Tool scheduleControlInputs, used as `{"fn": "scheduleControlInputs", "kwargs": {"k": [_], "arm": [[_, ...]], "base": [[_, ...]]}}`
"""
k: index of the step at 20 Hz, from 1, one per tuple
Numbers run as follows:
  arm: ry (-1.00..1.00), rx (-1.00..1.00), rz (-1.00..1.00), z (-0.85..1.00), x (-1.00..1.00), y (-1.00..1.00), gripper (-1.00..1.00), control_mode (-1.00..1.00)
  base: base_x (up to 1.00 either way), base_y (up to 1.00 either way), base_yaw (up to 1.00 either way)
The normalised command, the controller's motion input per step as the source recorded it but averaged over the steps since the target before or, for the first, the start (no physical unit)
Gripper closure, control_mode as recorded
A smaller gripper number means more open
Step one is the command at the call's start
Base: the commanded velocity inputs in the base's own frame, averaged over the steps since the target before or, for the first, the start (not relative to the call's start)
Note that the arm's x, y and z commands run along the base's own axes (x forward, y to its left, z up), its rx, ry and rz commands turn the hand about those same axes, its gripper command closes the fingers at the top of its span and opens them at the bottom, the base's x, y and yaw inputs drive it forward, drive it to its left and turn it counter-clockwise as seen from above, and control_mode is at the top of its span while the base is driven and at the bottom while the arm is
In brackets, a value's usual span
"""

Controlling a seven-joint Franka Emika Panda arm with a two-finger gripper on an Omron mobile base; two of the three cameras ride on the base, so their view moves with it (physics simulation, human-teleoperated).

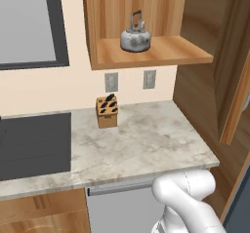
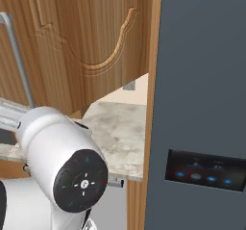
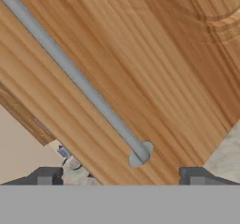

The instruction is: Open the cabinet, pick the kettle from the cabinet, and place it in the sink.

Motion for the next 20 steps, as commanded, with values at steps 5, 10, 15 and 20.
{"fn": "scheduleControlInputs", "kwargs": {"k": [5,10,15,20], "arm": [[0.0,0.0,-0.13,-0.08,-0.44,0.0,-1.0,-1.0],[0.07,0.01,-0.07,-0.07,-0.33,0.1,-1.0,-1.0],[0.15,0.03,-0.05,-0.06,-0.27,0.19,-1.0,-1.0],[0.17,0.04,-0.04,-0.04,-0.2,0.23,-1.0,-1.0]], "base": [[0.0,0.0,0.0],[0.0,0.0,0.0],[0.0,0.0,0.0],[0.0,0.0,0.0]]}}
